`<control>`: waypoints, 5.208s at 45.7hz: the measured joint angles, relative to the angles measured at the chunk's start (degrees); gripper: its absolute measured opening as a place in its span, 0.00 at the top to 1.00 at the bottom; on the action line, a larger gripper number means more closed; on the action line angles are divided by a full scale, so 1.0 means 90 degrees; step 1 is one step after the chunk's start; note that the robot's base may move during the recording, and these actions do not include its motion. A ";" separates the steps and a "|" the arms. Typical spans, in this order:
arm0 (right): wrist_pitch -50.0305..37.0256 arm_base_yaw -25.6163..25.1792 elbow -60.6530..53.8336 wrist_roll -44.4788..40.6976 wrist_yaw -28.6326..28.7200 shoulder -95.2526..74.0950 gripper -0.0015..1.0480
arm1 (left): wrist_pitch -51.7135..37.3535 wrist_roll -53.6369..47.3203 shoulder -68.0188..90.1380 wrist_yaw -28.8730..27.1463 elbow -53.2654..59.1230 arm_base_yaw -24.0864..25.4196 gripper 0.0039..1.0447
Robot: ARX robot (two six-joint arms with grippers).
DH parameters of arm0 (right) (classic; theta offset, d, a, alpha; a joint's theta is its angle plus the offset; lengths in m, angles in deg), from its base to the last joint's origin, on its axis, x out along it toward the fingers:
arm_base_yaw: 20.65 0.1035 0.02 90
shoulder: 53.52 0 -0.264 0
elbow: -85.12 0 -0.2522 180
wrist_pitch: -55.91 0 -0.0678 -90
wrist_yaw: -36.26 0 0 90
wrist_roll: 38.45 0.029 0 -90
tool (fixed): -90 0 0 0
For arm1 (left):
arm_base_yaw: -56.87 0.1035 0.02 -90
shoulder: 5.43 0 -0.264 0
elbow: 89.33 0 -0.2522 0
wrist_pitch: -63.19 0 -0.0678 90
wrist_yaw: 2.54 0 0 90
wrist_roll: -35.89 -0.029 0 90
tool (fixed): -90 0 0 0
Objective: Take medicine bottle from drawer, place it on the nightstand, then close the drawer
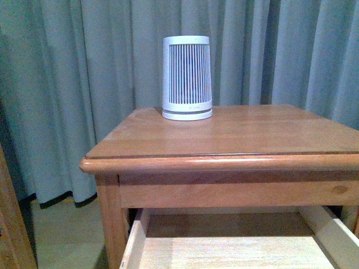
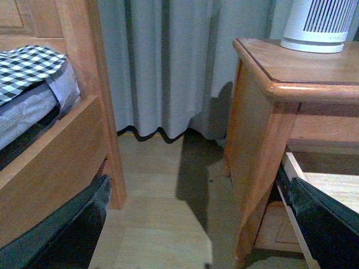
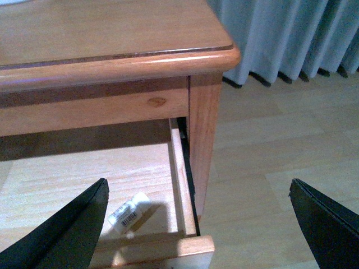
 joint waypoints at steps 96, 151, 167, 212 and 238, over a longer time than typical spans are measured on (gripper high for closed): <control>0.2239 0.0833 0.4345 0.1783 -0.0024 -0.7606 0.73 | 0.0000 0.0000 0.0000 0.0000 0.0000 0.0000 0.06; 0.0525 0.1132 0.5134 0.0279 -0.1098 -0.4845 0.75 | -0.0002 -0.0002 0.0000 0.0000 0.0000 0.0000 0.06; 0.1610 0.0600 0.7123 0.0974 -0.0617 -0.6968 0.75 | 0.0000 -0.0002 0.0000 0.0000 0.0000 0.0000 0.06; 0.0459 0.0442 0.6674 0.0078 -0.0797 -0.5836 0.07 | 0.0000 -0.0002 0.0000 0.0000 0.0000 0.0000 0.06; 0.1783 0.0406 0.1729 0.0624 -0.0075 -0.0491 0.07 | 0.0000 0.0000 0.0000 0.0000 0.0000 0.0000 0.06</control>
